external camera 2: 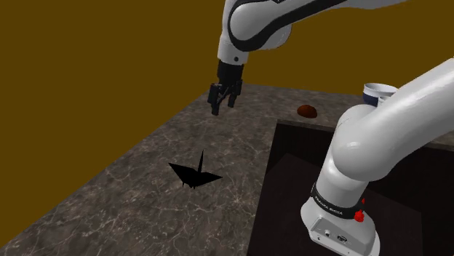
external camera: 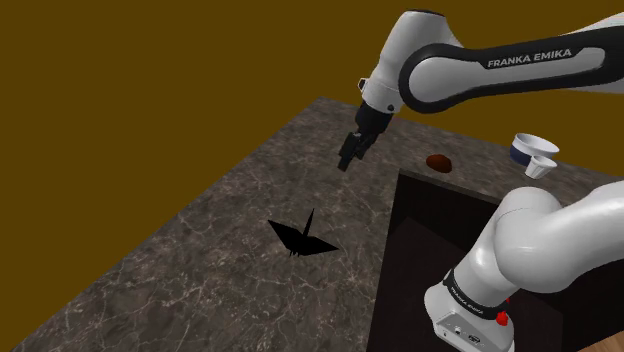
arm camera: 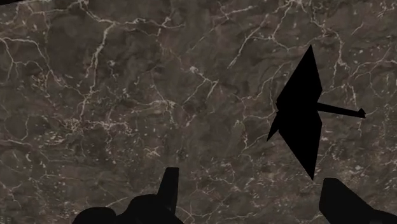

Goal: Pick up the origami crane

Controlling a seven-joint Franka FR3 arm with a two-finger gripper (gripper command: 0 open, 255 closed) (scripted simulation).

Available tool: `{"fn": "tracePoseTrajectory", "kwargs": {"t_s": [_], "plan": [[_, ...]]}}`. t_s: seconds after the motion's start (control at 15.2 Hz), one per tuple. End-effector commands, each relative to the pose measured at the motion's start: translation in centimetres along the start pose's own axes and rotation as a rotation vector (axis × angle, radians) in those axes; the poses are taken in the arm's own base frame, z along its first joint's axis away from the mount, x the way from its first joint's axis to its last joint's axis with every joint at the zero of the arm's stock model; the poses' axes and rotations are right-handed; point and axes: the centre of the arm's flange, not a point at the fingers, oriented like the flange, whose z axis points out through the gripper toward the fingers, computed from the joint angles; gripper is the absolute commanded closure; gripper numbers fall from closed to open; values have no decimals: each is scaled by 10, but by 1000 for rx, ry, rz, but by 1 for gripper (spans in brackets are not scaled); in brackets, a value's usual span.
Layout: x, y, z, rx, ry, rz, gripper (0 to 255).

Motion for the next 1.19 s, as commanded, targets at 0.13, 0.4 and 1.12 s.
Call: {"fn": "tracePoseTrajectory", "kwargs": {"t_s": [0.13,0.4,1.12], "plan": [[7,-27,43,20,25,-63,0],[13,-54,85,40,48,-126,0],[24,-122,185,86,100,-271,0]]}}
